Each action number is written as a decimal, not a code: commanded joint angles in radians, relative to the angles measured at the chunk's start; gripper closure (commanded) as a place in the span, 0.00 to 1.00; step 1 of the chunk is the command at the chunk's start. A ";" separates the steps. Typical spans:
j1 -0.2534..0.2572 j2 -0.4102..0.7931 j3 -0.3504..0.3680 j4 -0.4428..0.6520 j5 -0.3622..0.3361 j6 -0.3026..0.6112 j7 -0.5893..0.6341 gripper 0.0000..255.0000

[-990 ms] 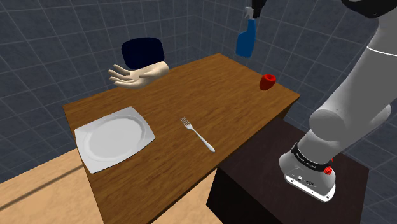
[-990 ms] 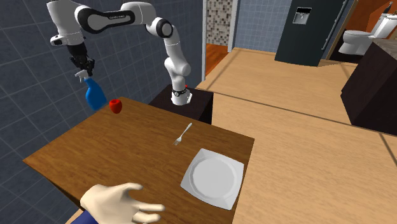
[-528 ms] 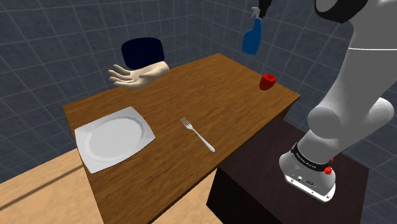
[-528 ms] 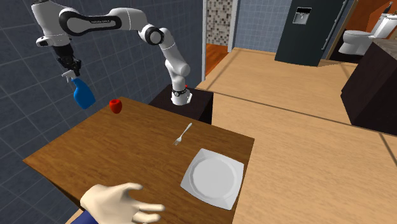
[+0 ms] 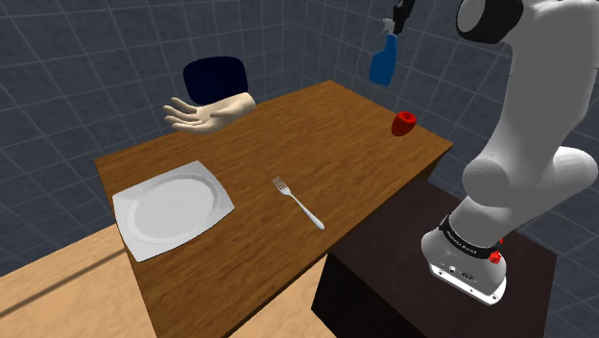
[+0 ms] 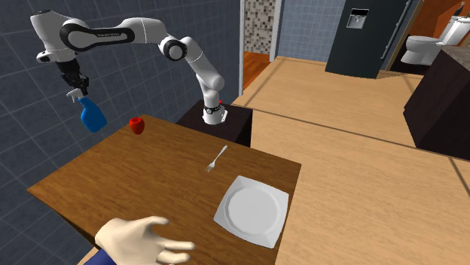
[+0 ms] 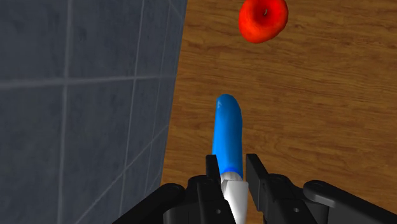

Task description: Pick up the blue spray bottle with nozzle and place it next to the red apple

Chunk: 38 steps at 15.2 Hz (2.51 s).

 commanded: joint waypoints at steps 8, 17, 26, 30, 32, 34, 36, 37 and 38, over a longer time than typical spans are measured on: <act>0.010 -0.052 0.000 -0.205 -0.006 0.153 0.007 1.00; 0.015 -0.068 0.001 -0.350 -0.009 0.283 0.013 1.00; 0.016 -0.059 0.002 -0.457 -0.008 0.399 0.018 1.00; 0.016 -0.058 0.002 -0.459 -0.008 0.401 0.018 1.00; 0.016 -0.058 0.002 -0.459 -0.008 0.401 0.018 1.00; 0.016 -0.058 0.002 -0.459 -0.008 0.401 0.018 1.00; 0.017 -0.059 0.002 -0.459 -0.008 0.401 0.018 0.00; 0.017 -0.058 0.002 -0.459 -0.008 0.401 0.018 0.00; 0.017 -0.059 0.002 -0.459 -0.008 0.401 0.018 0.00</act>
